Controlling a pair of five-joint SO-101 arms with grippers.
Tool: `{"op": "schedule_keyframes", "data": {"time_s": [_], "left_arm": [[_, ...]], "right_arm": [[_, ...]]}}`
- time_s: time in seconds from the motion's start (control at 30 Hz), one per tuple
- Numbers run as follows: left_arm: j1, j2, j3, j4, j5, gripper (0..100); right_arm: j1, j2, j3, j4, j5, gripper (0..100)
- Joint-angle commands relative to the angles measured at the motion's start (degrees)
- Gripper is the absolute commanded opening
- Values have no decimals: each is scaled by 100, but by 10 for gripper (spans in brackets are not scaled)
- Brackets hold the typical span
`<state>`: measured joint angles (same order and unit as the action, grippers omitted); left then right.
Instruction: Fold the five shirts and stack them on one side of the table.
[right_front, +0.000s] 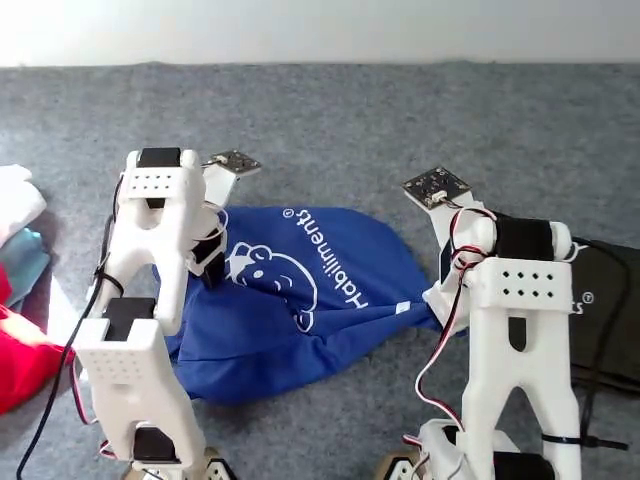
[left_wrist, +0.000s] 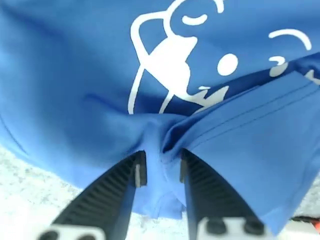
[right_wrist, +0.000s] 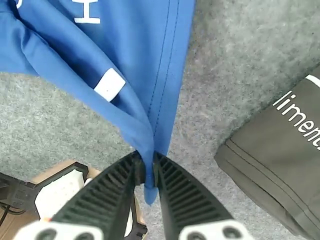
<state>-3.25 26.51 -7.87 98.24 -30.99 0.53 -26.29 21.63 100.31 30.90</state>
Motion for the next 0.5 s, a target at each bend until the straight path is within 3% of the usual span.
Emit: {"op": "schedule_keyframes", "data": {"time_s": [0.0, 0.47], "left_arm": [[237, -26, 180, 35, 26, 119], [378, -35, 523, -193, 44, 111]], "right_arm": [[48, -75, 0, 163, -9, 12], [48, -75, 0, 163, -26, 12]]}}
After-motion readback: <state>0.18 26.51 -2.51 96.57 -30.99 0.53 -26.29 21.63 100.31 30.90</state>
